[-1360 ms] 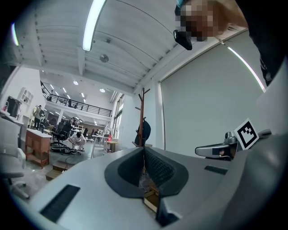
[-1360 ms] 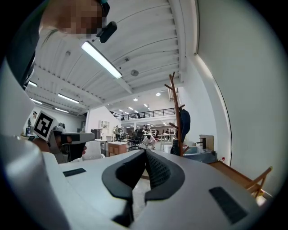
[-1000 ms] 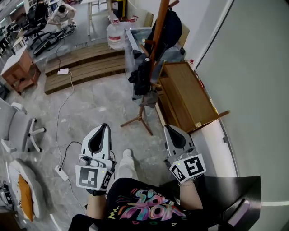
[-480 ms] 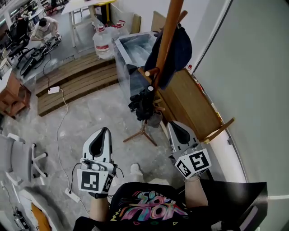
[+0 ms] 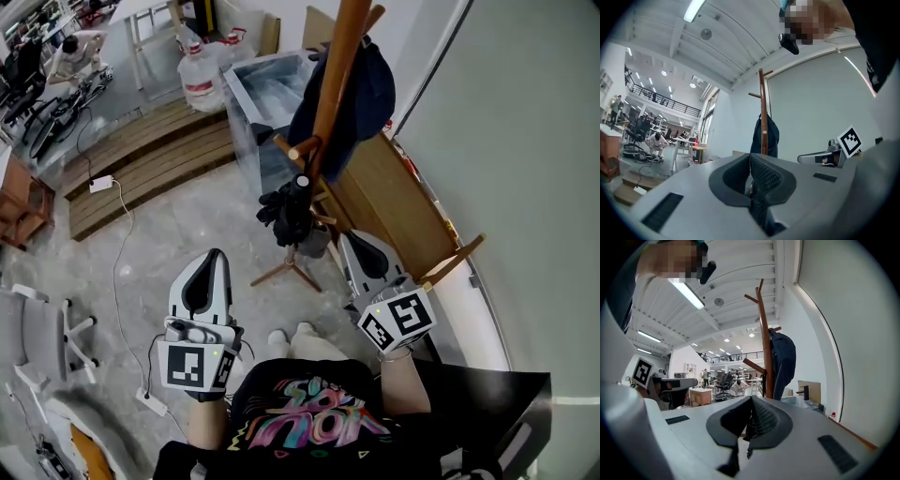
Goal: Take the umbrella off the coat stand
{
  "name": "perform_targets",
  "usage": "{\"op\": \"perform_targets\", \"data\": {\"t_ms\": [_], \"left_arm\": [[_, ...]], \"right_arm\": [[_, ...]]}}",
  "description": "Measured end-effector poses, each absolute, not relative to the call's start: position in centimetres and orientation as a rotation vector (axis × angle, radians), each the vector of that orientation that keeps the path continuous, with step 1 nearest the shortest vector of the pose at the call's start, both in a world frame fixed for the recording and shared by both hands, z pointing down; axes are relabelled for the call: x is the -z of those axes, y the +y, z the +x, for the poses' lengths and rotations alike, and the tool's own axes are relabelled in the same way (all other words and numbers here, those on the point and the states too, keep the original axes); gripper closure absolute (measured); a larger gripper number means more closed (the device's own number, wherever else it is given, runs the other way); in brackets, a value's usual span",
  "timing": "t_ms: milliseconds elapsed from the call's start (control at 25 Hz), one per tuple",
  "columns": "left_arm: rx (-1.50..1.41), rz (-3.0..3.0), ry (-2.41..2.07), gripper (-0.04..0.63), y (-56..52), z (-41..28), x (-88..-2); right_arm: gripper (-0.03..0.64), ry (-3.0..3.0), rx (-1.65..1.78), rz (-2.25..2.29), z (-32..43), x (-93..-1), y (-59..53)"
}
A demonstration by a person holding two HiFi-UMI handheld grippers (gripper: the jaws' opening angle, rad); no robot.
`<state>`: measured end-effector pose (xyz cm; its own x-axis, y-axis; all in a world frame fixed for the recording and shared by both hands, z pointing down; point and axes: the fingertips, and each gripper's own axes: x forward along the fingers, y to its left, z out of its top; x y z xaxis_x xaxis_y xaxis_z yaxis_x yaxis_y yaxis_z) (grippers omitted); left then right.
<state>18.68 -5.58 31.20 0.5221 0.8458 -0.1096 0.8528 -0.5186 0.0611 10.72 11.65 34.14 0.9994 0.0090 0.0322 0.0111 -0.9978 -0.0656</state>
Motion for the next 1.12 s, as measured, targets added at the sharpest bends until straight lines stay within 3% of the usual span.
{"op": "perform_targets", "data": {"t_ms": [920,1040,1120], "left_arm": [[0.113,2.619,1.511,0.566,0.0,19.1,-32.0],[0.059,2.619,1.558,0.495,0.6,18.9,-32.7],[0.05,2.608,1.575,0.486,1.1,18.8,-32.6]], "right_arm": [[0.601,0.041,0.026,-3.066,11.8,-34.2,15.5],[0.601,0.046,0.033,-3.062,11.8,-34.4,15.5],[0.601,0.058,0.051,-3.071,11.8,-34.7,15.5]]}}
